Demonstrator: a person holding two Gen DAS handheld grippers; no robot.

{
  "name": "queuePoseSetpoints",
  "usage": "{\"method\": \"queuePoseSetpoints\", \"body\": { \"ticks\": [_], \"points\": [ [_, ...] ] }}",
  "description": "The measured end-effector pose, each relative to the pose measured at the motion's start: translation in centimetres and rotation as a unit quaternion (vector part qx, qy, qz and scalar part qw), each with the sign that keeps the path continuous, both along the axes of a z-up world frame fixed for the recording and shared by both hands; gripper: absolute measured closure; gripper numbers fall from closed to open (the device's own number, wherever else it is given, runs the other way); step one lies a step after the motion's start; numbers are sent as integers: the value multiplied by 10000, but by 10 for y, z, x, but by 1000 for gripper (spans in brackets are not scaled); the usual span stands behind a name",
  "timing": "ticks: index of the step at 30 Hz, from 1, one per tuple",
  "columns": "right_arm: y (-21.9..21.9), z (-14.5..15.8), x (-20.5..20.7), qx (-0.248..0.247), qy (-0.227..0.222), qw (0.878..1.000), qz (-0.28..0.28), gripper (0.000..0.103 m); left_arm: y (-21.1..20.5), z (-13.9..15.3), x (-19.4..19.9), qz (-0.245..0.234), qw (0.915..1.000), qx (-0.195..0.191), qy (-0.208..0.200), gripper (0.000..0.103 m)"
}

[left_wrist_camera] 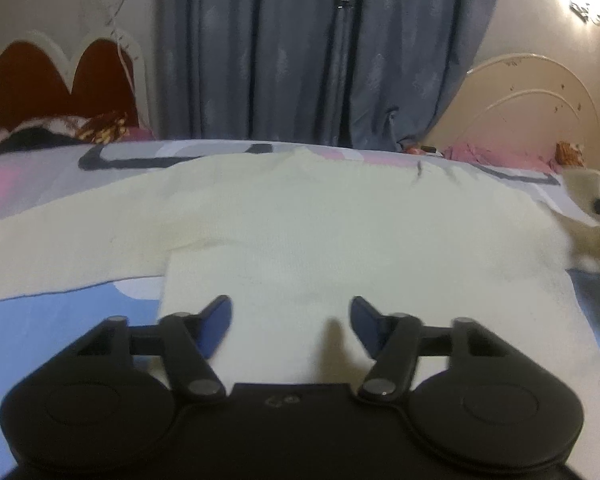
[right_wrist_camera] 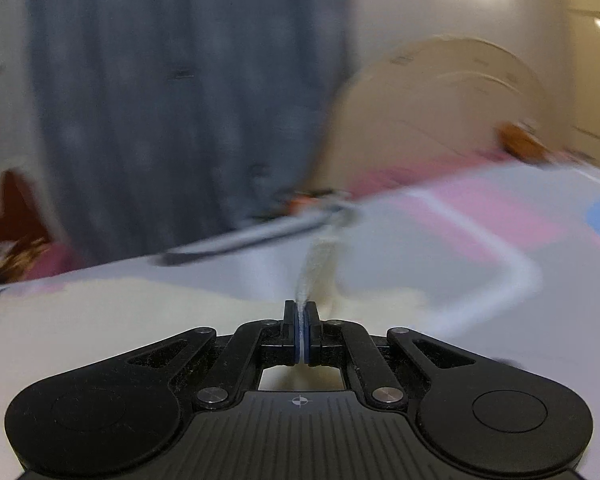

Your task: Fold small clothes

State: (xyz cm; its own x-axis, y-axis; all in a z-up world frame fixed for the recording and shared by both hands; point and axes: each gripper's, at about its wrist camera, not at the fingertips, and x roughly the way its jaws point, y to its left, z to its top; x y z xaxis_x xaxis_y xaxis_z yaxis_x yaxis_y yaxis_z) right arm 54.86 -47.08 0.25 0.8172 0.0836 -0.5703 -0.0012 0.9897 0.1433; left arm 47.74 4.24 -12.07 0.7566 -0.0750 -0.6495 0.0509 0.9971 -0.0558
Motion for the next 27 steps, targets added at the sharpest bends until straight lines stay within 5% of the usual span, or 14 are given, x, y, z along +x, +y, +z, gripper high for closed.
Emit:
{"method": "queuePoseSetpoints", "body": {
  "ticks": [7,14,17,18,20,22,24,27],
  "points": [
    [180,-9,-1,-285,-245,9833,1782,102,41,5,-5,306,9993,-191,-26,43],
    [287,-53,-13,-803,168,9580,2748,100,66,5,-7,402,9986,-335,-20,35],
    [294,-52,-28,-757,39,9624,2610,84,65,3,-5,355,9982,-483,-31,35],
    [288,-49,-32,-659,-2,9664,2484,67,63,3,-3,317,9978,-581,-51,35],
    [273,-41,-40,-531,-224,9737,2203,51,53,4,3,171,9970,-747,-101,39],
    [253,-30,-47,-243,-269,9797,1972,51,34,5,15,-77,9958,-909,-104,45],
    [231,-27,-47,-56,-166,9874,1576,71,14,3,29,-329,9938,-1061,-77,49],
    [198,-24,-47,181,64,9945,1034,78,-10,-5,58,-457,9910,-1251,162,49]
  ]
}}
